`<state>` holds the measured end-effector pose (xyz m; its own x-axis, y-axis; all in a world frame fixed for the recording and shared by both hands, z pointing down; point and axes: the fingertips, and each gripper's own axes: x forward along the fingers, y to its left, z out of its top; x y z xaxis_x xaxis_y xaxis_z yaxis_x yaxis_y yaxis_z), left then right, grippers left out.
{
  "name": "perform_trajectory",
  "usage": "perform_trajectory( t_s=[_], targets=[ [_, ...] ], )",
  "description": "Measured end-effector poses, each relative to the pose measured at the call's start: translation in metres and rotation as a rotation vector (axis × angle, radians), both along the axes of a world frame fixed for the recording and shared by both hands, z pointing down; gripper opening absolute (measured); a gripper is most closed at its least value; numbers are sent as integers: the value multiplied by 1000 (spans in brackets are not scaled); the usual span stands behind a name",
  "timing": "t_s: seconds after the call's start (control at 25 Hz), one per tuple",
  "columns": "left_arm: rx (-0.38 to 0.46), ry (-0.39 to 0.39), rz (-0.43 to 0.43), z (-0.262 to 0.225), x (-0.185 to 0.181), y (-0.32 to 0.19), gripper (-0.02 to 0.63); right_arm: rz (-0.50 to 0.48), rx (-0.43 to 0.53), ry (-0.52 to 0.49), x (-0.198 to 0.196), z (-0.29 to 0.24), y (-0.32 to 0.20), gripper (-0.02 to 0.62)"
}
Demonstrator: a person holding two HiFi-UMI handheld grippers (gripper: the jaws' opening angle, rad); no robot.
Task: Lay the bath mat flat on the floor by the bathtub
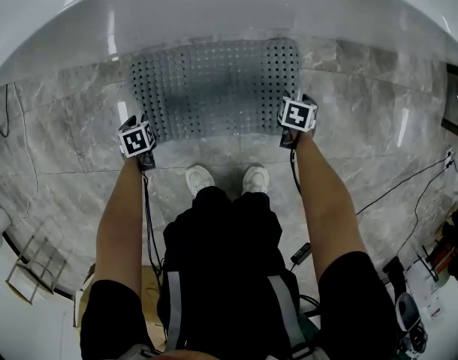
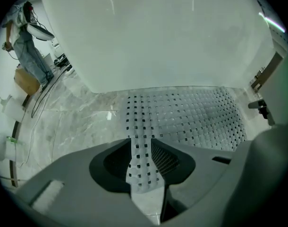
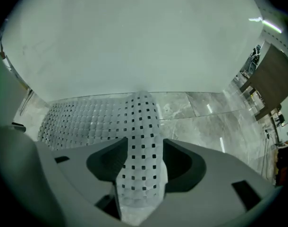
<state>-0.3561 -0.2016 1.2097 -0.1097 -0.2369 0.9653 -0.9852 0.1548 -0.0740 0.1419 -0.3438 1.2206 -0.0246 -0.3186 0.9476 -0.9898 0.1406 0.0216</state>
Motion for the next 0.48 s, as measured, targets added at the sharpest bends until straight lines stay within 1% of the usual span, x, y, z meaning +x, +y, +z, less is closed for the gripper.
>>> perform_trajectory(
  t_s=[0.12,0.2,0.24,0.28,0.32,0.36,0.48],
  targets=[
    [44,48,14,-29,16,-2,120,-42,2,-28,-12,-31,11,213],
    [97,93,13,-58,33,-5,120,-97,-1,-40,-23,-58,25,208],
    [129,102,20,-77,41,-9,118,-131,12,-50,-30,-74,30,162],
    [164,101,34,-99,49,-14,110,-159,30,-58,-38,-92,32,91],
    [200,93,52,-122,56,-19,57,-178,47,-70,-45,-111,33,32],
    [235,86,72,-146,64,-24,12,-187,58,-97,-52,-132,34,9],
    [333,113,105,-221,91,-37,5,-160,95,-232,-80,-202,36,8]
  ],
)
